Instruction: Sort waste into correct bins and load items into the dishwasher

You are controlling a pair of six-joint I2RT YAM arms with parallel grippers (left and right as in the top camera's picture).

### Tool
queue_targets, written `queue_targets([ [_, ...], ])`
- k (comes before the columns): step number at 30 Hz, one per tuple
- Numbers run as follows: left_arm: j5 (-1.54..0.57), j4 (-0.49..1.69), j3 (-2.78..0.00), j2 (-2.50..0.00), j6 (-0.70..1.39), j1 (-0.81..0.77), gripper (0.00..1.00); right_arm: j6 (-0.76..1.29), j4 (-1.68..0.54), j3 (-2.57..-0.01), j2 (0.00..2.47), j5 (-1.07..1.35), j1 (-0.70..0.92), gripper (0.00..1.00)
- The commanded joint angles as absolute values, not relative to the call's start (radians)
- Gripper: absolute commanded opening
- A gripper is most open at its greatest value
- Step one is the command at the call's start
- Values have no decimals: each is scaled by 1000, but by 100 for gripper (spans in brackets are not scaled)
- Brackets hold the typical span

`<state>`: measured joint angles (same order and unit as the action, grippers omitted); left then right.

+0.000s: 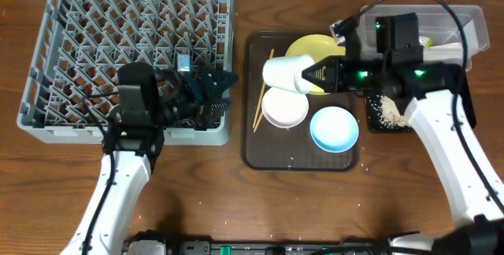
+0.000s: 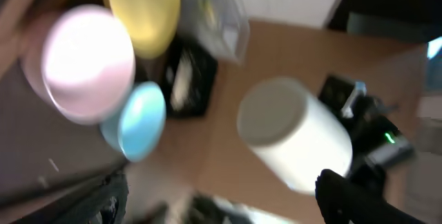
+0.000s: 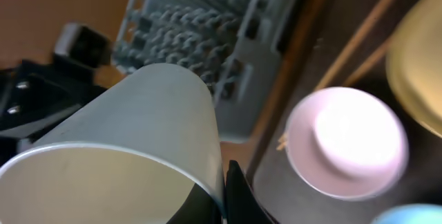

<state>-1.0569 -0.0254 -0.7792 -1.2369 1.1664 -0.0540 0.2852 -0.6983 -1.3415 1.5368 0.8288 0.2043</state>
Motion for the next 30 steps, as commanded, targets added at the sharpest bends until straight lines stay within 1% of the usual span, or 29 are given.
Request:
queue_targets([
  [1,-1278,-60,-791,-1267,1247,-52,88,230,-651,-1333,1597,1058,190,1],
  [5,-1427,-168,-791,-1287,1124,-52,88,200,-587,-1331,1664,1237,191,1],
  [13,-1444,-170,-791,-1287,983,-52,88,201,-500,-1331,1736,1365,219,1],
  [21,-1439,-170,-791,-1287,968,-51,88,264,-425,-1331,1741,1344,290,1],
  [30,-1431,-170,-791,-1287,970,-51,88,299,-414,-1330,1741,1267,381,1],
])
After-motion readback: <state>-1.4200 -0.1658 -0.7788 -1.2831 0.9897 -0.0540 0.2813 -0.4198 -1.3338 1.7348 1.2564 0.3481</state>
